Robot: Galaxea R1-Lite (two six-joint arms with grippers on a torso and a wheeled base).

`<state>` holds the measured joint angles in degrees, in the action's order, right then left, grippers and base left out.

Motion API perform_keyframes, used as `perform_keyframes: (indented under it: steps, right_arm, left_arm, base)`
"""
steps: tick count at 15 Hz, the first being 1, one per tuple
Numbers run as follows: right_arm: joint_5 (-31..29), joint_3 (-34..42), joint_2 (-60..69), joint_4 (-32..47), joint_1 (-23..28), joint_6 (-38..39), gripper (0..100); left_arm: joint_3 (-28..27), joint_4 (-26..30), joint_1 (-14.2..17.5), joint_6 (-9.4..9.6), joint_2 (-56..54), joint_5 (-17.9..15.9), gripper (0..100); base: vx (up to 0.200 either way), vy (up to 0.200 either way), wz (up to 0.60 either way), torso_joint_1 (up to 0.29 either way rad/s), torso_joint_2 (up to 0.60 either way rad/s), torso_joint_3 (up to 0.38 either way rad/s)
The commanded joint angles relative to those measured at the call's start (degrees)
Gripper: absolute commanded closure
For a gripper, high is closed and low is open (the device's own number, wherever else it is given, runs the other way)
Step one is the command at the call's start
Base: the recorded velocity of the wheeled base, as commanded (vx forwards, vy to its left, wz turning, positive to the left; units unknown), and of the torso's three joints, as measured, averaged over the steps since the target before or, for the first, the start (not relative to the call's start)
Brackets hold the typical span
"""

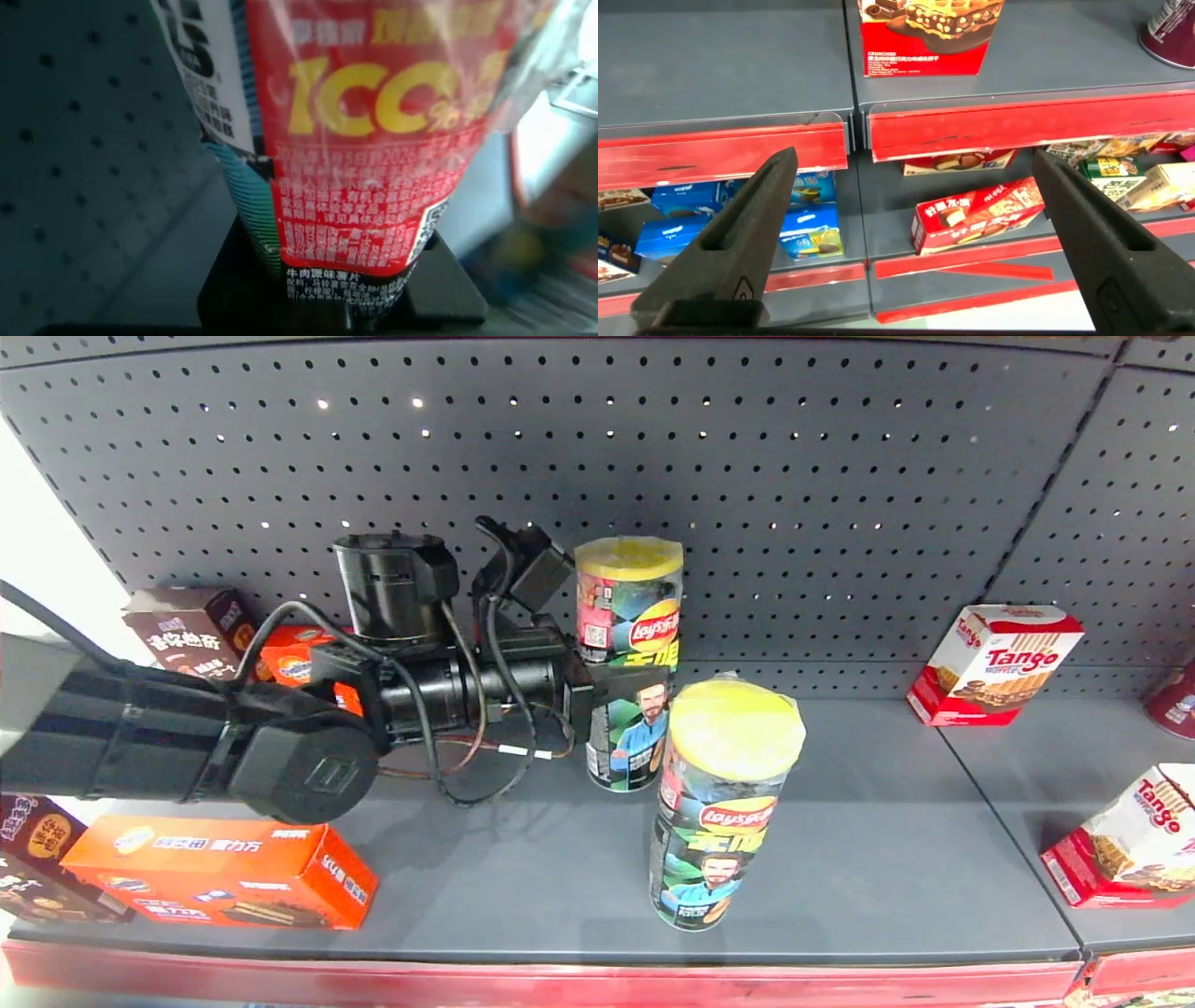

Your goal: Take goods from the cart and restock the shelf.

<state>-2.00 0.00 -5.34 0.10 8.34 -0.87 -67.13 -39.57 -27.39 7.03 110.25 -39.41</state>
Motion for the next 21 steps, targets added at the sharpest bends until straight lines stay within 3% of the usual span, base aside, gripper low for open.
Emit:
perform_keyframes:
  steps: [1, 9, 12, 13, 17, 21]
  right_arm:
    - [0.0, 0.0, -0.3, 0.0, 0.0, 0.0, 0]
    - [0.0, 0.0, -0.3, 0.0, 0.0, 0.0, 0]
    - [0.0, 0.0, -0.3, 0.0, 0.0, 0.0, 0]
    - [0.0, 0.0, -0.3, 0.0, 0.0, 0.0, 0]
    - [0.0, 0.0, -0.3, 0.0, -0.1, 0.0, 0]
    - [0.0, 0.0, -0.3, 0.0, 0.0, 0.0, 0]
  left_arm:
    - [-5.0, -0.1, 0.8, -0.18, 6.7, -0.2, 100]
    - [-17.1, -1.2, 3.6, 0.70, 15.5, -4.1, 100]
    - [-17.9, -1.2, 3.7, 2.11, 16.4, -5.5, 100]
    - [-17.3, -1.7, 3.7, 3.16, 16.5, -5.5, 0]
    - [-14.1, -1.5, 3.7, 2.90, 14.1, -5.4, 0]
    - [-4.2, 4.1, 3.7, 3.16, 4.0, -4.6, 0]
  base:
    - [0.000, 0.000, 0.00, 0.000, 0.00, 0.000]
    - [0.000, 0.000, 0.00, 0.000, 0.00, 0.000]
    - [0.000, 0.000, 0.00, 0.000, 0.00, 0.000]
    - [0.000, 0.000, 0.00, 0.000, 0.00, 0.000]
    - [0.000, 0.000, 0.00, 0.000, 0.00, 0.000]
    - [0.000, 0.000, 0.00, 0.000, 0.00, 0.000]
